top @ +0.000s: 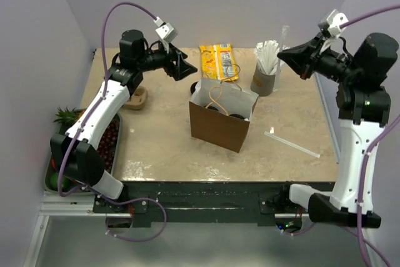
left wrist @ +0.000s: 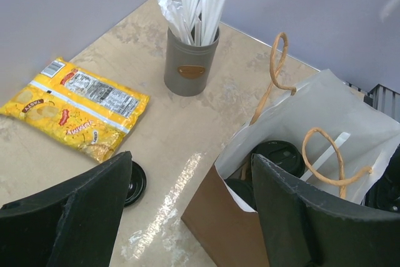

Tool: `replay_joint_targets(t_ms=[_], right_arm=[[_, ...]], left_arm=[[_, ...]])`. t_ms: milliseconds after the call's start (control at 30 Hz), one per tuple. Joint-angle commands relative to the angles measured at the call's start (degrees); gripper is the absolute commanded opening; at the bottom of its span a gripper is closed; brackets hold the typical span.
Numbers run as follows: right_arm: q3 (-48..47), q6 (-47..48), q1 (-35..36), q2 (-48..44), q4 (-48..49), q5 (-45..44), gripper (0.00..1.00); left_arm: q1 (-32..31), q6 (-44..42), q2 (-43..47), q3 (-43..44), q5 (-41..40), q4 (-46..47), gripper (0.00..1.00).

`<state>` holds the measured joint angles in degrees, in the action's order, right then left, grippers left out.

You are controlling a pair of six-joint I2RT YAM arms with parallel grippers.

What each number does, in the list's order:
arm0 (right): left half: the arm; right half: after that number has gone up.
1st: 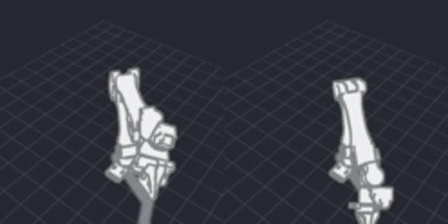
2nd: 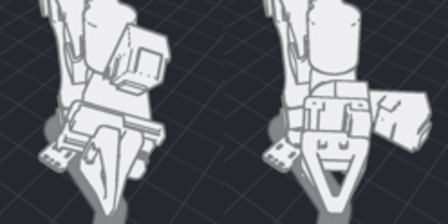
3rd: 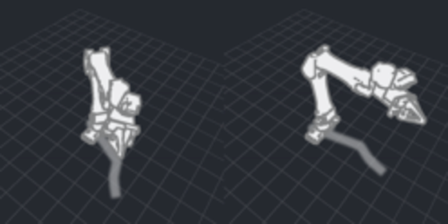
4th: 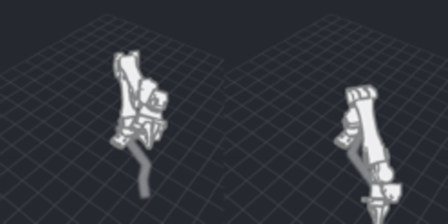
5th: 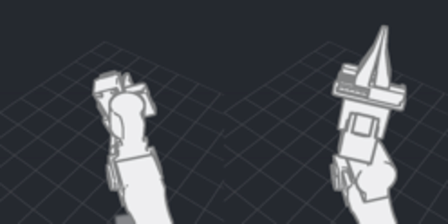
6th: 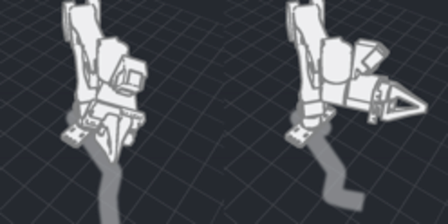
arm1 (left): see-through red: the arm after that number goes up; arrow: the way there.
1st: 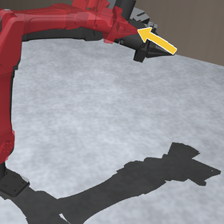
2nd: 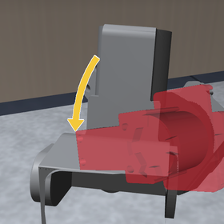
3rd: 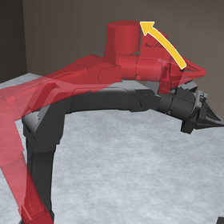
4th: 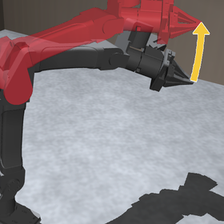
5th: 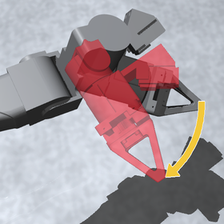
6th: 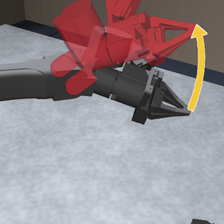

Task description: Pack the takeout coffee

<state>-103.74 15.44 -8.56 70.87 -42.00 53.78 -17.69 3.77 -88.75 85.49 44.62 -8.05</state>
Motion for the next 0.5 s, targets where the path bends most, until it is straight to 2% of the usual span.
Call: replay_joint_targets(t_ms=[0, 100, 267, 367, 400, 433, 467], right_arm=[[9.0, -39.9, 2.0, -1.4, 33.1, 9.7, 0.0], [6.2, -37.7, 6.7, 0.4, 30.7, 8.4, 0.0], [7.8, -35.6, 14.3, 2.2, 30.7, 6.1, 0.0], [10.3, -32.1, 15.8, 3.6, 26.7, 4.4, 0.0], [10.9, -28.2, 15.9, 4.0, 24.6, 1.6, 0.0], [10.8, -25.8, 15.9, 4.4, 22.1, -0.1, 0.05], [10.8, -23.6, 15.9, 4.6, 17.7, -2.0, 0.24]], left_arm=[[0.6, -1.7, 2.4, 2.8, -0.5, 0.1, 0.82], [0.6, -2.6, 3.1, 2.7, -1.2, -1.0, 0.82], [0.6, -3.4, 3.7, 2.6, -1.7, -1.4, 0.82], [0.6, -3.4, 3.9, 3.1, -2.0, -1.5, 0.82], [0.6, -3.5, 4.0, 3.4, -2.1, -1.8, 0.83], [0.6, -3.5, 4.1, 3.5, -2.3, -2.0, 0.83], [0.6, -5.2, 4.4, 3.7, -2.5, -2.2, 0.83]])
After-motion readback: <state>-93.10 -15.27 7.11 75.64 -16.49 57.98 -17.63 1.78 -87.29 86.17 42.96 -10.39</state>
